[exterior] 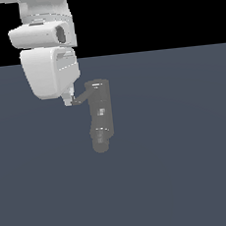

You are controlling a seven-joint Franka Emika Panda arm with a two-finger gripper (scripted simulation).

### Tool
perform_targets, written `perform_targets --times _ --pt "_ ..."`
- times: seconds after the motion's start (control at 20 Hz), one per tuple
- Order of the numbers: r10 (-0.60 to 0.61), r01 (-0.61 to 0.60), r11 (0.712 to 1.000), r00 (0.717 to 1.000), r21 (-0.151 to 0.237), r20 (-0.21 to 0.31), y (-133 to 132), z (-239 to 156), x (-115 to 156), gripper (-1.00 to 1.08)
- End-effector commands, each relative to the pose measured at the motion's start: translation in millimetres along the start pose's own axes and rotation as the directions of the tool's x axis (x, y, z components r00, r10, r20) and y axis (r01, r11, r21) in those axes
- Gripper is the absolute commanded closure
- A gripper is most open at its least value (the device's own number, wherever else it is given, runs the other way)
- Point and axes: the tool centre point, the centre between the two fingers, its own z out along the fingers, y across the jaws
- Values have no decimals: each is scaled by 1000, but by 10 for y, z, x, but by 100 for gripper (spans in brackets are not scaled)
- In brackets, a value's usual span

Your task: Turn on the faucet by rotating a designated handle.

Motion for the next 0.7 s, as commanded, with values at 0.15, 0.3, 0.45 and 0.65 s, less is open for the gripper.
perform_targets --times 0.15,0.3,0.45,0.65 --pt "4 -4 1000 1000 -2 -2 114 -2 124 108" --pt "0 0 1000 1000 -1 0 86 0 184 108" --pt "0 0 1000 1000 -1 -1 86 -1 345 108" --pt "1 -1 1000 1000 -2 -1 85 -1 566 108"
